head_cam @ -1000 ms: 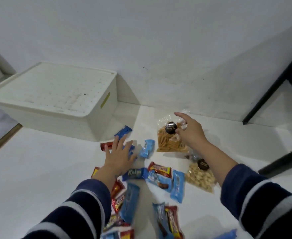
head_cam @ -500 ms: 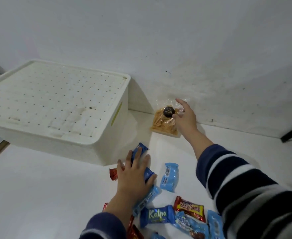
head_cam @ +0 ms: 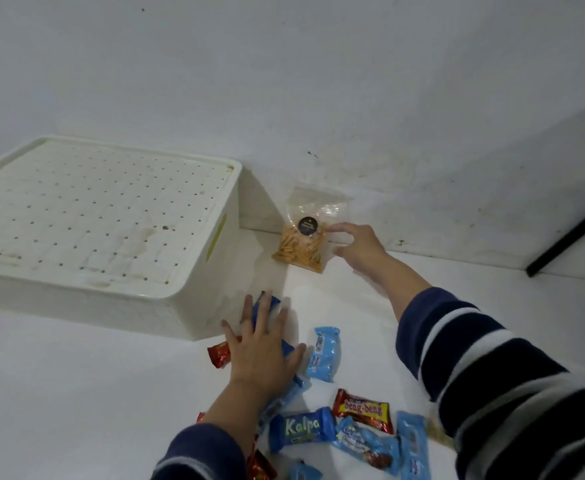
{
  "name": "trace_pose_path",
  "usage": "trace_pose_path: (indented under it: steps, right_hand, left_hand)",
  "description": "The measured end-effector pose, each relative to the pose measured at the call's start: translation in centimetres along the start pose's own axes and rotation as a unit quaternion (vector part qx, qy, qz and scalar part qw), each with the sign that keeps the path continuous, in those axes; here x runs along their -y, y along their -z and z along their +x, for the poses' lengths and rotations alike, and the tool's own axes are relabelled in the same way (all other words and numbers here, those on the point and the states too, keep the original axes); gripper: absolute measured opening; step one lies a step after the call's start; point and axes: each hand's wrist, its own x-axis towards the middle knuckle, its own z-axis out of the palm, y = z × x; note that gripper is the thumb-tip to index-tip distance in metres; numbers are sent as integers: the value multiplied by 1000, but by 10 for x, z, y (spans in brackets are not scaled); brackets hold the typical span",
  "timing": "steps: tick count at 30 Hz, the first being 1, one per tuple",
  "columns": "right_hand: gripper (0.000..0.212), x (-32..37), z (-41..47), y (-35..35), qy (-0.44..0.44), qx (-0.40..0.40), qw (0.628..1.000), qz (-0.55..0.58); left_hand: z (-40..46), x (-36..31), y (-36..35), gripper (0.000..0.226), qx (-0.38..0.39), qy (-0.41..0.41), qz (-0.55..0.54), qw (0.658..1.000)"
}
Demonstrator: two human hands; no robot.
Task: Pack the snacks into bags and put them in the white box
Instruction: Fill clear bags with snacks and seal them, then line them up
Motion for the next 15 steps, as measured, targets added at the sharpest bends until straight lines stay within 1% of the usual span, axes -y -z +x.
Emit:
trace_pose_path:
  steps: [4,7,9,11,13,15]
  right_hand:
    - [37,-22,-46,33,11,56,994,-93]
    - [33,-41,-79,58,17,69,986,-153]
    - [33,-53,-96,76,6,58,983,-172]
    - [35,-67,-108,94,-8,44,982,-185]
    - [39,-85,-116,110,-36,43,976,-211]
    - [43,-103,-123,123,-77,60,962,-253]
  left_hand:
    - [-5,-41,11,72,-44,-49,-31,997]
    - [-15,-84,8,73,-56,-96,-98,989]
    - [-23,-114,3,75,-49,-125,-134,982]
    - [-31,-143,-2,79,-20,-138,-176,974]
    - [-39,-170,-9,84,6,-126,-221,967]
    - [-50,-194,-19,90,15,-108,-246,963]
